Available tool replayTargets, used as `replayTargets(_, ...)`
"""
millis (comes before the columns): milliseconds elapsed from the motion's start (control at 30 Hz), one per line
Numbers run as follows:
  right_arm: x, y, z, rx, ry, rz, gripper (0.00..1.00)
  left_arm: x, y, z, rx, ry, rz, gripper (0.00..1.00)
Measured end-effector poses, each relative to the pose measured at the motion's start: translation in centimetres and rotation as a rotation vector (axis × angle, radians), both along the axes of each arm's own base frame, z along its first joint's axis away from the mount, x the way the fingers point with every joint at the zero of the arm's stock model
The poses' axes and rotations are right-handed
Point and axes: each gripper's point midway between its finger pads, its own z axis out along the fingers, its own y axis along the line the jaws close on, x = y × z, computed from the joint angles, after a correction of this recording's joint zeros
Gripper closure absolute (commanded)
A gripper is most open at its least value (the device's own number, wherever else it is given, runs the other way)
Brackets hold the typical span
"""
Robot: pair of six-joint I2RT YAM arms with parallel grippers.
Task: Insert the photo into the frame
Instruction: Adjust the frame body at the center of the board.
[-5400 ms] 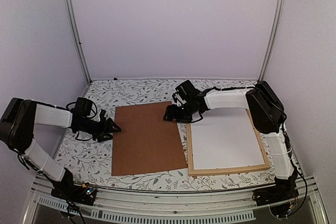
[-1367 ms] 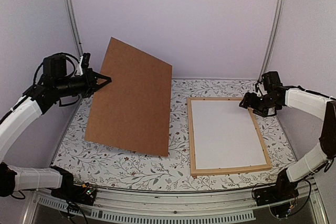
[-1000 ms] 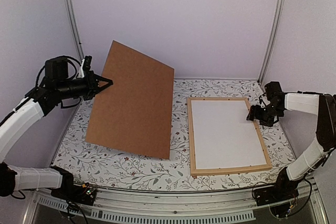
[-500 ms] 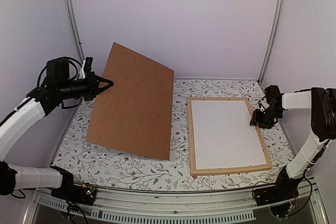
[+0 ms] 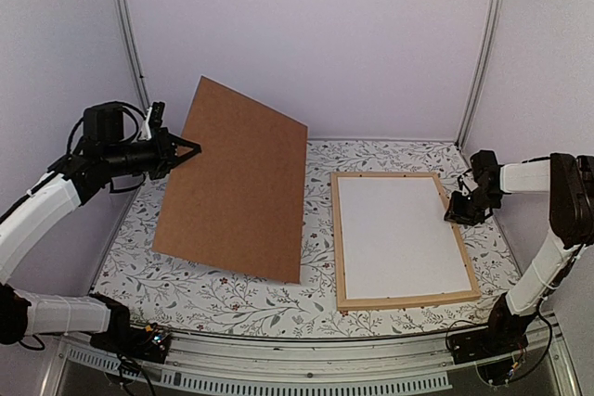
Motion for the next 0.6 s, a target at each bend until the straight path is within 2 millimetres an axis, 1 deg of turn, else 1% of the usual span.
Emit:
replayTargets(233, 0.0, 0.0, 0.0, 0.021, -0.002, -0.003, 0.66, 0.2, -0.1, -0.8, 0.005, 0.019, 0.0, 1.0)
replayTargets(500, 0.0, 0.3, -0.1, 0.05, -0.025, -0.016, 0.7, 0.3, -0.1, -1.1, 0.007, 0.027, 0.0, 1.0)
replayTargets(600, -0.1, 0.8, 0.0, 0.061, -0.032, -0.016, 0.7, 0.4, -0.1, -1.3, 0.007, 0.031, 0.001, 1.0)
